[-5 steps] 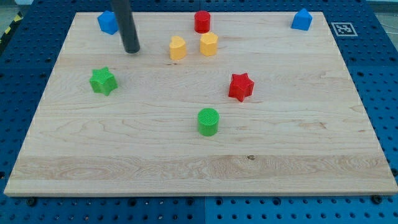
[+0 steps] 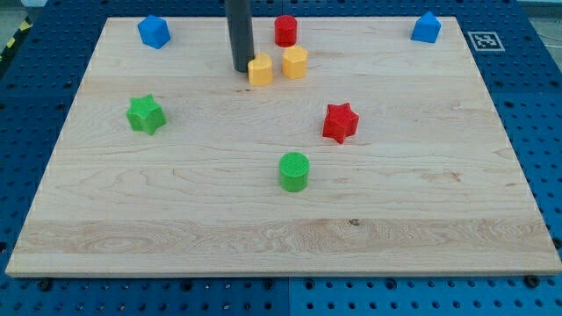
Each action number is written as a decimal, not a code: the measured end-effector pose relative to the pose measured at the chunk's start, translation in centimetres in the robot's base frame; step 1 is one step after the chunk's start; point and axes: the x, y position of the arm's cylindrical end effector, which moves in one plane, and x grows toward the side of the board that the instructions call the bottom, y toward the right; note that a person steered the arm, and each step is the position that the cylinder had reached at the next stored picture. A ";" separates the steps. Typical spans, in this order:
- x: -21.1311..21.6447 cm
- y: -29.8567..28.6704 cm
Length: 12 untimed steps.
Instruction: Slide the yellow heart to the center right
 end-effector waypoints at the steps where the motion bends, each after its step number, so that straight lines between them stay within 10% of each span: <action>1: 1.6 2.0; 12: 9.7 18.4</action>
